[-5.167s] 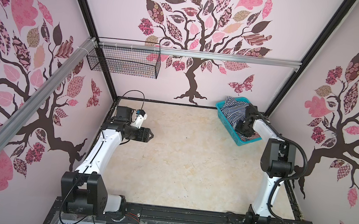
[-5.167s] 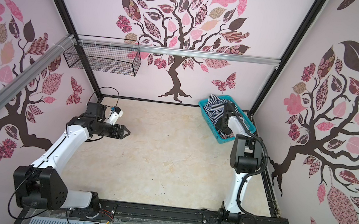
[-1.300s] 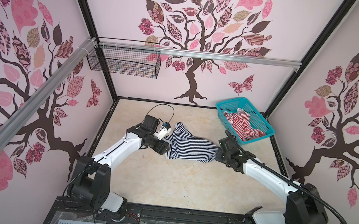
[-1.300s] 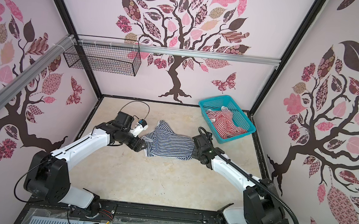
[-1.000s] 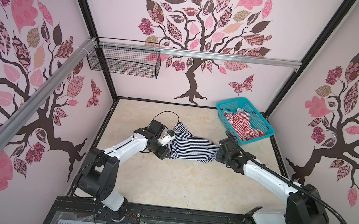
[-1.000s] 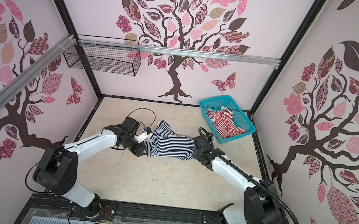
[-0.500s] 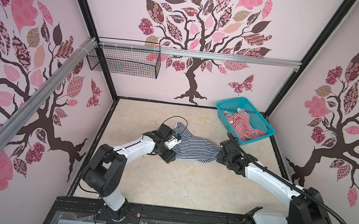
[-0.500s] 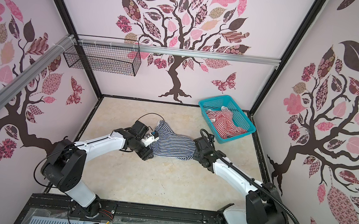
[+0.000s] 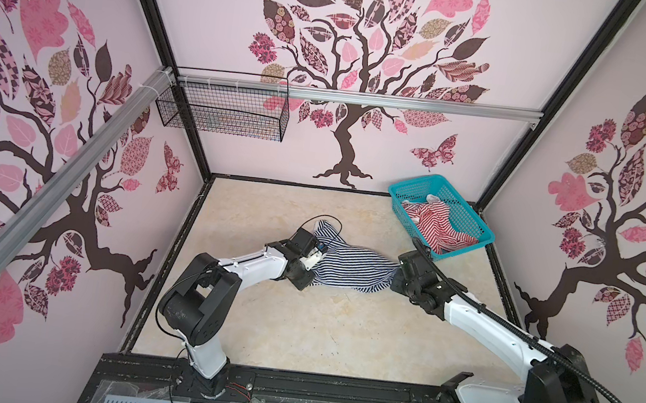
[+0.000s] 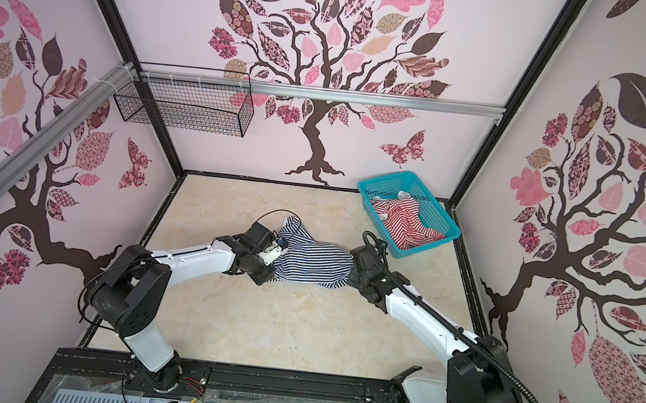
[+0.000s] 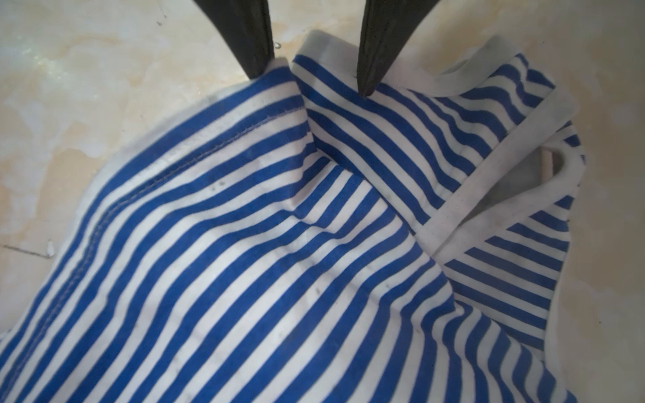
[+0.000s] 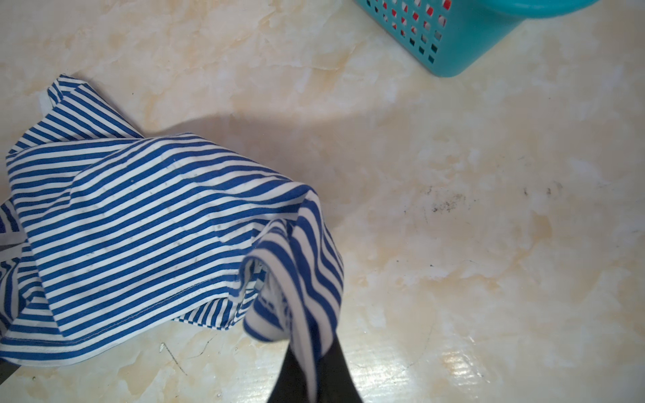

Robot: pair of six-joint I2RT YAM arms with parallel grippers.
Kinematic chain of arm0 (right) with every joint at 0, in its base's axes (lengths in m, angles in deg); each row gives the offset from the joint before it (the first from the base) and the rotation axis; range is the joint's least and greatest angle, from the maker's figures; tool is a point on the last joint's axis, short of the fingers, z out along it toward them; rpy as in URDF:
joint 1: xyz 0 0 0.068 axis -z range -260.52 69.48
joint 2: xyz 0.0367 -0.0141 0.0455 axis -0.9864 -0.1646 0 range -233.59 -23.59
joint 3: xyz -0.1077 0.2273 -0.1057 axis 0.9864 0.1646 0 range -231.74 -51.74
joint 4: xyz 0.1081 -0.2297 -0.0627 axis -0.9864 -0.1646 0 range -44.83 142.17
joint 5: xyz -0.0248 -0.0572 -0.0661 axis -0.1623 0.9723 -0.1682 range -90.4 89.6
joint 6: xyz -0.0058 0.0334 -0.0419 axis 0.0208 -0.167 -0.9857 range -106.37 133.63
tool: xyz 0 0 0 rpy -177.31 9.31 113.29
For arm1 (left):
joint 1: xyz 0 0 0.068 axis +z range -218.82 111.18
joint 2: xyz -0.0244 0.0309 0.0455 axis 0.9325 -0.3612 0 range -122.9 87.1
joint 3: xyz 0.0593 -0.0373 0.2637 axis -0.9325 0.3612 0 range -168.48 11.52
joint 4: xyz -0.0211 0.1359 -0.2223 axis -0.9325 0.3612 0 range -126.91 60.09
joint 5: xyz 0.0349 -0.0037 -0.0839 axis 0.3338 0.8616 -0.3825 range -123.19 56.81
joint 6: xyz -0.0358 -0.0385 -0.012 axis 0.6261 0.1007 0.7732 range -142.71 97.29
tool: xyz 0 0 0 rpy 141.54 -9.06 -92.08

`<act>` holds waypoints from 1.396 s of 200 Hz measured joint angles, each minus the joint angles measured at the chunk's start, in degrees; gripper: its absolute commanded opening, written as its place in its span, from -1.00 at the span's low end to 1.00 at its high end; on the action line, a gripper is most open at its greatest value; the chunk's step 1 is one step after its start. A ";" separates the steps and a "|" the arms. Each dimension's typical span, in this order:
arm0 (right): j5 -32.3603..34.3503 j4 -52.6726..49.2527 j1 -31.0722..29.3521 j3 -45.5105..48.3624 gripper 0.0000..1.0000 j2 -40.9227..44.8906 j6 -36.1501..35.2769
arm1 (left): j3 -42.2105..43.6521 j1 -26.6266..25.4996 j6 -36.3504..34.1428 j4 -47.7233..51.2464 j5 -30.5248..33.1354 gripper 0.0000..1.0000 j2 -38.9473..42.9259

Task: Fold and stack the tank tops
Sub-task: 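Lower the tank top while the left gripper reaches to its hem, then grasp the tank top edge nearest the left gripper with the left gripper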

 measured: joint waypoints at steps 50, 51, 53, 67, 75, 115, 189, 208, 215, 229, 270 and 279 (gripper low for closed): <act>-1.25 0.66 0.00 0.33 -1.00 1.01 -0.28 | -0.02 -0.04 -0.70 0.50 2.71 -1.00 0.15; -1.27 0.66 0.00 0.33 -1.00 1.05 -0.31 | -0.02 -0.04 -0.74 0.50 2.75 -1.00 0.15; -1.36 0.70 0.00 0.33 -1.00 1.16 -0.31 | -0.02 -0.02 -0.76 0.57 2.91 -1.00 0.24; -1.90 0.87 0.00 0.33 -1.00 1.75 -0.52 | -0.02 0.07 -1.25 1.01 4.04 -1.00 1.66; -2.19 0.96 0.00 0.33 -1.00 1.92 -0.66 | -0.02 0.15 -1.44 1.18 4.66 -1.00 2.86; -3.80 1.27 0.00 0.33 -1.00 1.75 -1.44 | -0.02 0.28 -3.39 2.40 7.87 -1.00 9.81; -7.52 1.31 0.00 0.46 -1.00 0.11 -2.03 | 2.25 0.15 -10.71 4.13 11.32 -1.00 12.17; -7.96 0.76 0.00 0.79 -1.00 -0.15 -2.16 | 2.45 -0.07 -11.93 5.40 8.76 -0.98 12.66; -8.02 0.57 0.00 1.03 -0.99 -0.15 -2.19 | 2.45 -0.15 -12.31 5.68 7.48 -0.90 12.87; -8.15 0.15 0.00 1.53 -0.98 -0.13 -2.19 | 2.45 -0.48 -13.11 6.38 5.09 -0.75 13.00; -8.31 -0.92 0.00 3.80 -0.92 -0.13 -2.16 | 2.95 -0.87 -15.21 9.42 -1.22 -0.43 12.98; -8.22 -1.31 0.00 4.15 -0.92 -0.13 -2.16 | 3.32 -0.70 -15.52 9.84 -2.10 -0.37 12.98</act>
